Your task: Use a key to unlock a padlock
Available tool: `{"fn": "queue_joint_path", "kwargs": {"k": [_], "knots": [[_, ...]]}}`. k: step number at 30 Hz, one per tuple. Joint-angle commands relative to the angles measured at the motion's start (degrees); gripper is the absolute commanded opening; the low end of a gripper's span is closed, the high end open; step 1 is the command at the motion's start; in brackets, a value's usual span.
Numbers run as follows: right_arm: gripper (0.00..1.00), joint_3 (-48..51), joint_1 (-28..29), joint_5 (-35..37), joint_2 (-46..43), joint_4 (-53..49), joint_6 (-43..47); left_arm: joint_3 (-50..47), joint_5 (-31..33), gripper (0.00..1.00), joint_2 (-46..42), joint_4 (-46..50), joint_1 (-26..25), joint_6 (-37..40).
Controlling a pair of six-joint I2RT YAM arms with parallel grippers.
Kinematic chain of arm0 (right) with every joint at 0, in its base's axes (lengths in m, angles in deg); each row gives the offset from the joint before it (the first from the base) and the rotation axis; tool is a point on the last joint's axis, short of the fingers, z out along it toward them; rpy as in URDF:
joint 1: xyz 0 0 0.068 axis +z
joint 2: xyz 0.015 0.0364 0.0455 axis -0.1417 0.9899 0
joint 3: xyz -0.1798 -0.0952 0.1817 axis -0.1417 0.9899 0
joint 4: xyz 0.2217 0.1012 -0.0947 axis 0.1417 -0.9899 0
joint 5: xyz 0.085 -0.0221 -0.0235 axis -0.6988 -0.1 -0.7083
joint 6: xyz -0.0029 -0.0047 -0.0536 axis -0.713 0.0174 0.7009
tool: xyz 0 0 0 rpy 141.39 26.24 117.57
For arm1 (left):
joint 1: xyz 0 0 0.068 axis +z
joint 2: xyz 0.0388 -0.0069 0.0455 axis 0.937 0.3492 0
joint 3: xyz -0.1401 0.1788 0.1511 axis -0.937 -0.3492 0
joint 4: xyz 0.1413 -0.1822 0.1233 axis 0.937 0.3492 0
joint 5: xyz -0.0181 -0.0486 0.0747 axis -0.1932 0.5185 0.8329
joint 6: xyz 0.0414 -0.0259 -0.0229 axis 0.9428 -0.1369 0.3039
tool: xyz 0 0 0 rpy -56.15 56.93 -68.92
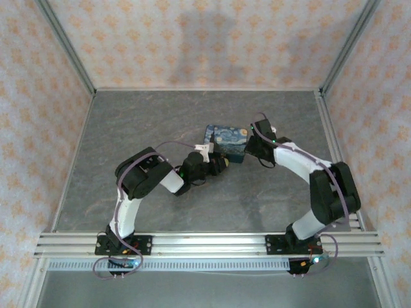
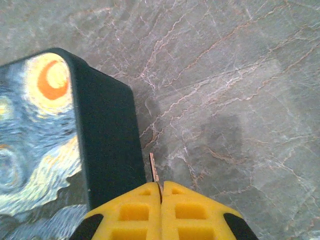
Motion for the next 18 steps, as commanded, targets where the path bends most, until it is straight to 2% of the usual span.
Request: {"fn": "queue_joint_path", "kwargs": {"k": [1, 4, 9, 14, 18], "knots": [[0.0, 3.8, -1.6, -3.7, -7.1, 2.6, 1.6, 0.2, -3.6, 0.03, -1.9, 8.8, 0.7, 0.4], [0.0, 9.0, -3.3, -10.6, -14.0, 5.6, 2.3, 1.9, -5.6, 0.02, -3.1, 12.6, 1.1, -0.1], [0.0, 19.1, -3.8, -26.2, -25.8, 15.5, 2.3, 4.5, -8.4, 0.0, -5.4, 18.4, 1.4, -0.9], [0.0, 26.6, -4.4, -36.7, -30.3, 26.4, -1.5, 6.6, -9.6, 0.0, -7.9, 21.7, 1.7, -2.0], [0.0, 30.5, -4.5, -41.3, -31.3, 33.7, -4.4, 8.2, -9.7, 0.0, -9.1, 23.4, 1.9, -3.1]]}}
